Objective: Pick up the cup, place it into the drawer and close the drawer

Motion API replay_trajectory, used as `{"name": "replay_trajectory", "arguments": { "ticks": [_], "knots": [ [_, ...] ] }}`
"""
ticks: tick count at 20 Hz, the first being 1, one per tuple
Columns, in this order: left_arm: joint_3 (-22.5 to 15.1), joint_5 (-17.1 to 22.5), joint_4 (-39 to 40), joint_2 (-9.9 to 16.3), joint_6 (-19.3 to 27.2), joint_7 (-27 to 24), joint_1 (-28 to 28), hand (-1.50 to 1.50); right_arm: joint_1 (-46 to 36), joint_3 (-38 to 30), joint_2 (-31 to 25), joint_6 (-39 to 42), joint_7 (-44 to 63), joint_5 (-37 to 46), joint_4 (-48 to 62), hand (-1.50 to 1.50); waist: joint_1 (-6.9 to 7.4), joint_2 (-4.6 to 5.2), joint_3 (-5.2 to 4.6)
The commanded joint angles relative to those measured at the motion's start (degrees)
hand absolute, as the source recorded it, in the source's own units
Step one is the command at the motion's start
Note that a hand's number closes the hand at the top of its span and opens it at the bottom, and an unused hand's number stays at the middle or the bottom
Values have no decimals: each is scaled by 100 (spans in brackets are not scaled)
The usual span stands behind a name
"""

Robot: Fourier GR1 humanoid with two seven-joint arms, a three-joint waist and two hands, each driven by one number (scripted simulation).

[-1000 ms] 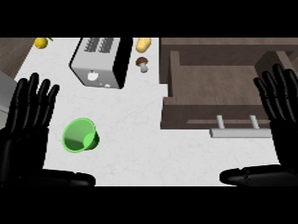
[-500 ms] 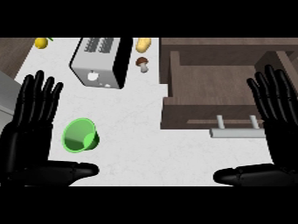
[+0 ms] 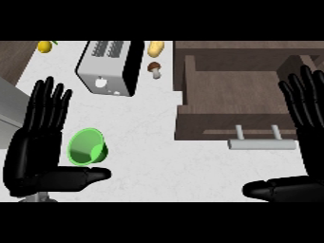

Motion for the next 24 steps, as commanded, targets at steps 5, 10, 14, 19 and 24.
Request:
{"name": "replay_trajectory", "arguments": {
  "ticks": [5, 10, 14, 19, 24],
  "knots": [
    [133, 79, 177, 85, -139, -136, 464, -150, -216, 176, 98, -185, 162, 314, -47, -150, 9, -1, 0],
    [266, -93, 756, 67, -160, -733, 670, -150, -92, 179, 177, -191, 238, 194, -157, -150, 7, 0, -1],
    [273, -157, 523, 85, -101, -546, 848, -150, -368, 50, 83, -185, 303, 200, -21, -150, 13, 0, 0],
    [337, -242, 1645, -29, -219, -1440, 753, -150, -160, 77, 129, -57, -78, 232, 271, -150, 5, 3, 0],
    [955, 137, 2474, 408, -668, -1707, 453, -150, -378, -128, 10, -17, 374, -116, 8, -150, 0, 3, -1]
  ]
}}
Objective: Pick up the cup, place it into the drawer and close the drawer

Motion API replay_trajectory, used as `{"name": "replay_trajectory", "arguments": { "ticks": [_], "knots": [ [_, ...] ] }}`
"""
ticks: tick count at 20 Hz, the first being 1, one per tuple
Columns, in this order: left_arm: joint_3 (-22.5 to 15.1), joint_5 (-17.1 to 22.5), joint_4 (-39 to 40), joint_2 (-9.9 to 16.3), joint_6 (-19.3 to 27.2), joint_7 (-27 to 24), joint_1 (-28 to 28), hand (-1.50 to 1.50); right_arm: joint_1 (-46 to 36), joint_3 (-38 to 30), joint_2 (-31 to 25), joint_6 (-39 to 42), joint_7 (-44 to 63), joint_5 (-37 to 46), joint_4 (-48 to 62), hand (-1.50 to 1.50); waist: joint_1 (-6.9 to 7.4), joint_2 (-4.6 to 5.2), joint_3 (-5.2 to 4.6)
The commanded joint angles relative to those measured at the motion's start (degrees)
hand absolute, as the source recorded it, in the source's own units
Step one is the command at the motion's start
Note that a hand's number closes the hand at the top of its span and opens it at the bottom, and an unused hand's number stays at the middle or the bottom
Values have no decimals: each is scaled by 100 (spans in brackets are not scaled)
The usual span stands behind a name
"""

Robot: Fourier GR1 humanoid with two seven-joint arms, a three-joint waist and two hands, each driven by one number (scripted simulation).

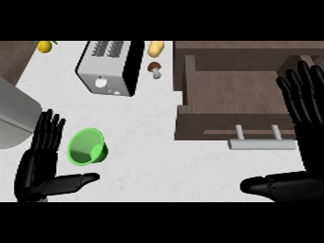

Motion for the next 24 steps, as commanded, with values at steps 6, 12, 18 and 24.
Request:
{"name": "replay_trajectory", "arguments": {
  "ticks": [6, 12, 18, 24],
  "knots": [
    [226, -114, 1354, 59, -81, -656, -516, -150, 472, 132, 69, 173, -195, 29, -210, -150, -13, -1, 1],
    [509, 8, 2505, 193, -295, -1200, -936, -150, 350, 83, 73, 150, -167, 45, -144, -150, -21, 1, -1],
    [610, -67, 3334, 145, -280, -2012, -1080, -150, 392, -19, 9, 327, -344, -22, 40, -150, -20, 3, -1],
    [645, -72, 3908, 194, -255, -2390, -1156, -150, 136, -235, -111, 343, 42, -316, -115, -150, -10, 1, 0]
  ]
}}
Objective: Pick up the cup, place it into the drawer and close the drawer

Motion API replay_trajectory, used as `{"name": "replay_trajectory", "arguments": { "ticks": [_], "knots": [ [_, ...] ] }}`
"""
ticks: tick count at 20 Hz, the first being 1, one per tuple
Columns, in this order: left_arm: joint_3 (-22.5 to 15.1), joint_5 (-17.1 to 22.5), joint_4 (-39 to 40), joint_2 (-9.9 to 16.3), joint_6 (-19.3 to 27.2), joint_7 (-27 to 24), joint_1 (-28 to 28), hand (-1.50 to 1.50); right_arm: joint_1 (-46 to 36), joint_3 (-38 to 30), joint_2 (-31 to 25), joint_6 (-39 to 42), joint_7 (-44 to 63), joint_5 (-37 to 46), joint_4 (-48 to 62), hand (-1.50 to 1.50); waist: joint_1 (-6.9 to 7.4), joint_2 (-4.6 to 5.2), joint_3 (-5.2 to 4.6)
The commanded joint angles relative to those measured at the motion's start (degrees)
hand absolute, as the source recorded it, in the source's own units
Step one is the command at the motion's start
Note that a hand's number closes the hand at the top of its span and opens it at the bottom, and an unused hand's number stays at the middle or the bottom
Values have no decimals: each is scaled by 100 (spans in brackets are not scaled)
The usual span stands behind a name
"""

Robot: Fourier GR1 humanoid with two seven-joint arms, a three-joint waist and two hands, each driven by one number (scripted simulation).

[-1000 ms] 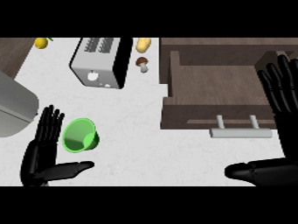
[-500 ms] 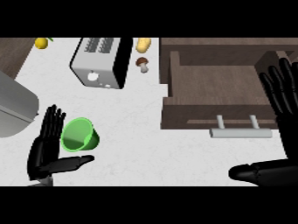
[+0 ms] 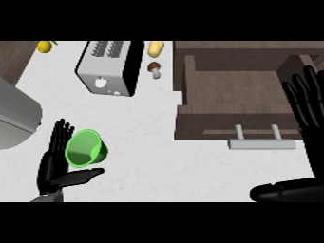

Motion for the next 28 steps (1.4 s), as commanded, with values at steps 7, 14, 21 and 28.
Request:
{"name": "replay_trajectory", "arguments": {
  "ticks": [7, 14, 21, 28],
  "knots": [
    [79, -23, 1278, 108, -83, -735, -470, -150, 152, -19, 16, 67, -105, 36, -74, -150, -8, 3, -4],
    [144, 118, 1750, 398, -742, -1154, -478, -150, -147, 34, 10, -39, 159, 54, 1, -150, 2, 3, -4],
    [332, 317, 2583, 265, -609, -1170, -1428, -150, -235, -43, 36, -25, -65, 27, 231, -150, -17, 8, -5],
    [177, 446, 2537, 305, -1339, -1244, -1158, -150, -76, 36, 39, -31, 215, -23, -157, -150, -6, 2, -4]
  ]
}}
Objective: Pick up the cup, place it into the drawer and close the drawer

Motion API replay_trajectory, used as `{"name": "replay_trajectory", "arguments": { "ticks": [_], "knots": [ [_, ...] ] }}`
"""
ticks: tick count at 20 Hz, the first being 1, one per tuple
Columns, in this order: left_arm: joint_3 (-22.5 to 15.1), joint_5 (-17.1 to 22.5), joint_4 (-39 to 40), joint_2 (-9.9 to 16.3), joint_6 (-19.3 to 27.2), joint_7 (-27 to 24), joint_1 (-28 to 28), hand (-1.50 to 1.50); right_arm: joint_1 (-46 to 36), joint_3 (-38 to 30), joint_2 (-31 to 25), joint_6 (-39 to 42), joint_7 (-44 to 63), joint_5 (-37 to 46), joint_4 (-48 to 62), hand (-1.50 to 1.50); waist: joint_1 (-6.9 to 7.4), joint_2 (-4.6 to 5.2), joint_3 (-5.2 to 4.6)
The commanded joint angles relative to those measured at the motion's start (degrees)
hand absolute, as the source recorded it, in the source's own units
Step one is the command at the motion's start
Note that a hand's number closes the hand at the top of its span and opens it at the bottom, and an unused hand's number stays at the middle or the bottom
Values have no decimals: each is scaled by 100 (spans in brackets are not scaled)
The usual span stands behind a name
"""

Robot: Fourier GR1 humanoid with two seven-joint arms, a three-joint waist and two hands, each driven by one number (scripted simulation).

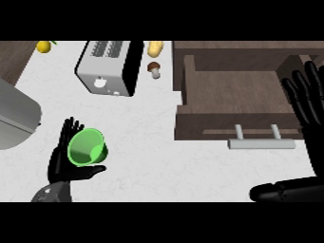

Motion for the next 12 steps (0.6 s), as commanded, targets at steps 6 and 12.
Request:
{"name": "replay_trajectory", "arguments": {
  "ticks": [6, 12],
  "knots": [
    [-59, 109, 547, -59, -835, -444, -256, 150, 153, 102, 50, 92, -214, 51, 51, -150, -8, 1, 0],
    [-74, 14, 801, -164, -696, -946, -640, 150, 63, 44, 19, 47, -87, 32, 23, -150, -33, 13, -4]
  ]
}}
